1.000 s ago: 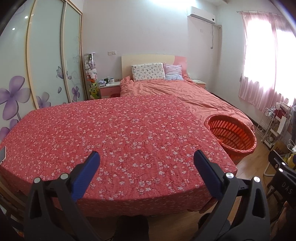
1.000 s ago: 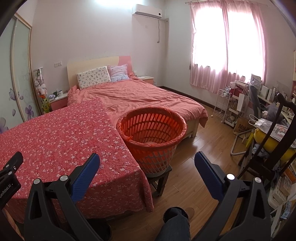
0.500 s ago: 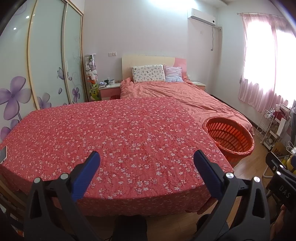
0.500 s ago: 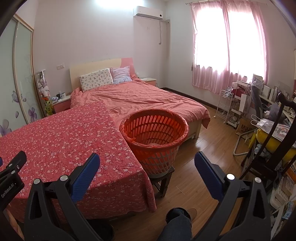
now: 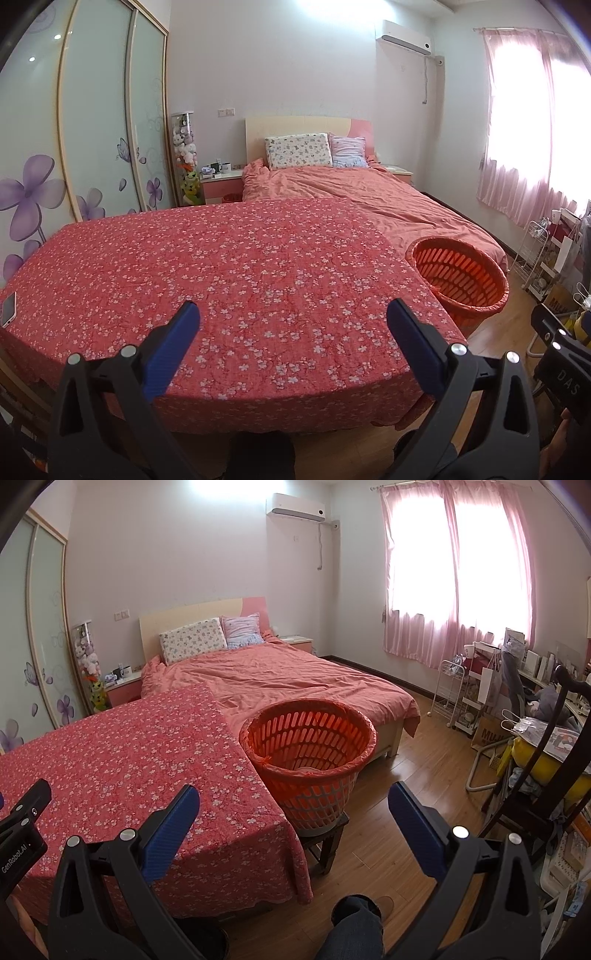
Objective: Collect trash
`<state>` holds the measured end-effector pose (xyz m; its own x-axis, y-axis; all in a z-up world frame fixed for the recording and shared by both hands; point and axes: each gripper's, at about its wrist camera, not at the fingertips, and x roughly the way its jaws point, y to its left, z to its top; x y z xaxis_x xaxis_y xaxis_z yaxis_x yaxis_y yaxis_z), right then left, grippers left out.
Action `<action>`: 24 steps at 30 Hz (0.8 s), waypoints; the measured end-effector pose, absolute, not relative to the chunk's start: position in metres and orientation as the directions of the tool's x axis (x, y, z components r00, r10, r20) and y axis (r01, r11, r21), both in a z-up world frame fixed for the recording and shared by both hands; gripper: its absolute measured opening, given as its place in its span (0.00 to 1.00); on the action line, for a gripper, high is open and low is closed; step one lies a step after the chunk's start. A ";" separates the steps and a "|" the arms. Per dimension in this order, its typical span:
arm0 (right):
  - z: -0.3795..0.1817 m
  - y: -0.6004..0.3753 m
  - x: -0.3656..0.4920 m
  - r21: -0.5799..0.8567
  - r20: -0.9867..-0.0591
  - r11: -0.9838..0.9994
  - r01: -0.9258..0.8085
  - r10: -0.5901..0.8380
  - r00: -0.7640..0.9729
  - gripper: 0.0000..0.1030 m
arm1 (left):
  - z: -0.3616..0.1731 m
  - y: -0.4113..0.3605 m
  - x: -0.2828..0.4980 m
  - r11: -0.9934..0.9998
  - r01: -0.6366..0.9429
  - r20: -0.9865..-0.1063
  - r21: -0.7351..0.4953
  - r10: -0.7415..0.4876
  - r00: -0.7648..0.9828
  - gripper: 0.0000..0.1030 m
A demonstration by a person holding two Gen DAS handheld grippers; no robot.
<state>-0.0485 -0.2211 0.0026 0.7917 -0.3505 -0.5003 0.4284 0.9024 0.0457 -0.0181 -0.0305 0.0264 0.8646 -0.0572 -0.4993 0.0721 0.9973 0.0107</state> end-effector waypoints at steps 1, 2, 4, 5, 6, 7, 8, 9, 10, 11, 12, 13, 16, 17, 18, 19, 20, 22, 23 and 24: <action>0.003 -0.221 -0.048 0.045 -0.500 0.902 0.429 -0.351 0.792 0.98 | 0.026 -0.030 -0.018 0.997 0.071 -0.500 0.010 -0.057 0.864 0.96; 0.003 -0.221 -0.048 0.045 -0.500 0.902 0.429 -0.351 0.792 0.98 | 0.026 -0.030 -0.018 0.997 0.070 -0.500 0.010 -0.056 0.864 0.96; 0.003 -0.221 -0.048 0.045 -0.500 0.903 0.428 -0.350 0.792 0.98 | 0.026 -0.030 -0.018 0.997 0.070 -0.501 0.009 -0.056 0.864 0.96; 0.003 -0.221 -0.048 0.045 -0.500 0.902 0.429 -0.351 0.792 0.98 | 0.026 -0.030 -0.018 0.997 0.070 -0.501 0.010 -0.056 0.864 0.96; 0.003 -0.221 -0.048 0.045 -0.501 0.902 0.429 -0.351 0.791 0.98 | 0.026 -0.030 -0.018 0.998 0.070 -0.501 0.010 -0.056 0.864 0.96; 0.003 -0.222 -0.048 0.045 -0.501 0.903 0.428 -0.350 0.791 0.98 | 0.026 -0.029 -0.018 0.997 0.070 -0.500 0.009 -0.056 0.864 0.96; 0.003 -0.221 -0.048 0.045 -0.501 0.902 0.428 -0.351 0.791 0.98 | 0.026 -0.030 -0.018 0.997 0.070 -0.500 0.010 -0.056 0.864 0.96; 0.003 -0.222 -0.048 0.045 -0.502 0.902 0.429 -0.351 0.791 0.98 | 0.026 -0.030 -0.018 0.997 0.070 -0.501 0.010 -0.056 0.864 0.96; 0.003 -0.222 -0.048 0.045 -0.501 0.903 0.428 -0.350 0.792 0.98 | 0.026 -0.030 -0.018 0.997 0.070 -0.501 0.009 -0.056 0.863 0.96; 0.003 -0.222 -0.048 0.045 -0.500 0.903 0.428 -0.350 0.792 0.98 | 0.025 -0.030 -0.018 0.997 0.070 -0.502 0.010 -0.056 0.863 0.96; 0.003 -0.222 -0.048 0.045 -0.501 0.903 0.428 -0.350 0.792 0.98 | 0.026 -0.030 -0.018 0.998 0.070 -0.502 0.010 -0.055 0.863 0.96; 0.003 -0.222 -0.048 0.044 -0.501 0.903 0.428 -0.350 0.791 0.98 | 0.025 -0.029 -0.018 0.998 0.070 -0.503 0.010 -0.055 0.863 0.96; 0.001 -0.221 -0.048 0.042 -0.503 0.903 0.427 -0.350 0.790 0.98 | 0.025 -0.027 -0.018 0.998 0.068 -0.504 0.009 -0.055 0.862 0.96; 0.001 -0.221 -0.048 0.042 -0.504 0.903 0.427 -0.350 0.790 0.98 | 0.024 -0.027 -0.018 0.998 0.068 -0.505 0.008 -0.055 0.861 0.96; 0.000 -0.221 -0.048 0.041 -0.504 0.903 0.427 -0.350 0.789 0.98 | 0.024 -0.027 -0.018 0.998 0.068 -0.506 0.008 -0.054 0.861 0.96; 0.000 -0.222 -0.049 0.042 -0.504 0.903 0.428 -0.351 0.789 0.98 | 0.023 -0.026 -0.018 0.998 0.067 -0.507 0.008 -0.054 0.860 0.96; 0.000 -0.222 -0.049 0.042 -0.504 0.903 0.428 -0.351 0.789 0.98 | 0.023 -0.026 -0.017 0.998 0.067 -0.508 0.008 -0.054 0.860 0.96; -0.001 -0.222 -0.049 0.042 -0.505 0.902 0.430 -0.352 0.788 0.98 | 0.022 -0.025 -0.017 0.998 0.066 -0.509 0.007 -0.053 0.859 0.96; -0.001 -0.222 -0.049 0.042 -0.505 0.902 0.430 -0.352 0.788 0.98 | 0.022 -0.025 -0.017 0.998 0.066 -0.510 0.007 -0.053 0.859 0.96; -0.001 -0.222 -0.049 0.041 -0.506 0.902 0.430 -0.352 0.787 0.98 | 0.022 -0.025 -0.017 0.998 0.066 -0.510 0.007 -0.053 0.859 0.96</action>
